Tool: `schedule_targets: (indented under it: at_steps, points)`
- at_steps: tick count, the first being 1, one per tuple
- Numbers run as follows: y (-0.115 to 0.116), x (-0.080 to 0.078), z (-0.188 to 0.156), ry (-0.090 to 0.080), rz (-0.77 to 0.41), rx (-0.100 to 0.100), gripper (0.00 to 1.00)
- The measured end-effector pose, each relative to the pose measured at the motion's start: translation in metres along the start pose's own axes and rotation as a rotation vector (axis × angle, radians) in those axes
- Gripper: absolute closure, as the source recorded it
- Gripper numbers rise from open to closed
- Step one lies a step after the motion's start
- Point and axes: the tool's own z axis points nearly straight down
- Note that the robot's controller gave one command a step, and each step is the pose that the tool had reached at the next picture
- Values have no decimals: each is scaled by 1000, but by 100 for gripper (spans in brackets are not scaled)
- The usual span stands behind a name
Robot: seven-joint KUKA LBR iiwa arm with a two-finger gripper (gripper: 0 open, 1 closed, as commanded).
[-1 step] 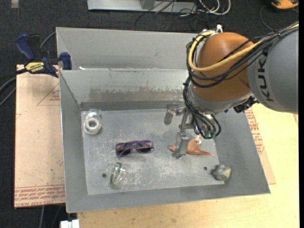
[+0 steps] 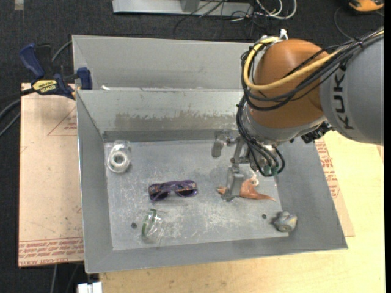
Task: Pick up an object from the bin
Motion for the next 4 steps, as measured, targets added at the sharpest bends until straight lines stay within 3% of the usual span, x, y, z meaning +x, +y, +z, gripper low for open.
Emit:
schedule_targets:
  at_steps: [1,2,3,4]
  points:
    - [-27,9,99,2,-78,0,0]
    - [-61,10,22,2,-118,-1,0]
    - [-81,-5,105,-5,-106,-1,0]
    - [-115,-1,136,1,-274,-3,100]
